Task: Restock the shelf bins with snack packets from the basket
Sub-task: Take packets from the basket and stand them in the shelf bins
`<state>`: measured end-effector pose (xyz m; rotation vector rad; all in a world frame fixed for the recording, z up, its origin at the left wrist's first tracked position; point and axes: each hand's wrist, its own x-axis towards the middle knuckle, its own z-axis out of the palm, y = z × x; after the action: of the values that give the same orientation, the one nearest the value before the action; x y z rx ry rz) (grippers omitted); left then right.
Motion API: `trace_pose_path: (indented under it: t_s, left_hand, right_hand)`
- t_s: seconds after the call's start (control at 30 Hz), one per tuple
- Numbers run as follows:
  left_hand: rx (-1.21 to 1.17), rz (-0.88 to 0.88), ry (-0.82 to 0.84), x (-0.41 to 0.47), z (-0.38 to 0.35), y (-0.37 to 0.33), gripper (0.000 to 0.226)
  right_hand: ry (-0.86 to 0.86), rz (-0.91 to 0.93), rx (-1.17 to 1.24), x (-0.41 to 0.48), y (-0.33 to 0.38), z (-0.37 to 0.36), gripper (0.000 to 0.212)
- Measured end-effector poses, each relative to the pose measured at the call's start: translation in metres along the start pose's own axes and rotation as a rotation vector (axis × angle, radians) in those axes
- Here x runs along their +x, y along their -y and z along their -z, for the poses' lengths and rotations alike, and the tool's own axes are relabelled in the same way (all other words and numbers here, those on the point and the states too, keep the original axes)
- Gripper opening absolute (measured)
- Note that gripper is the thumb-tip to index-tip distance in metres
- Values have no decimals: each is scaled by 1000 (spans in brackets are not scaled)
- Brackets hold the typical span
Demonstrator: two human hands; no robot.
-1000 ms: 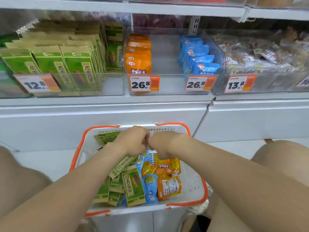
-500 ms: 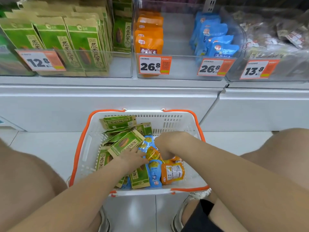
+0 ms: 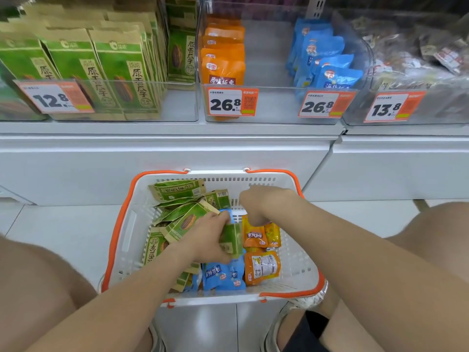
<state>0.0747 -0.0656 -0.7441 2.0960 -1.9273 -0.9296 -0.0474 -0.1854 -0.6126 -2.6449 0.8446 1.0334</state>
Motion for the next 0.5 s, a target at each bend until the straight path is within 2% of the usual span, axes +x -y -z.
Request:
trace_pose_path:
  t_s: [0.1,0.23,0.33,0.43,0.5]
  left_hand:
    - [-497,115,-205,0,17,-15,68]
    - [-877,135,-354,0,40,-31,75]
    - [-978,107,-417,1,56,-40,60]
    - [-1103,125,-385,3,73,-44,38]
    - [-1204,148,-370,2,86,-46,36]
  right_hand:
    - [-107,-30,199,3,-16,13,13]
    - [-131,8,749,8,-30,26,23]
    - [-288,20,988,10,-34,29,5]
    - [-434,1,1110,6,-37,34,8]
    - [-466,-4,1191,2,-37,38,9]
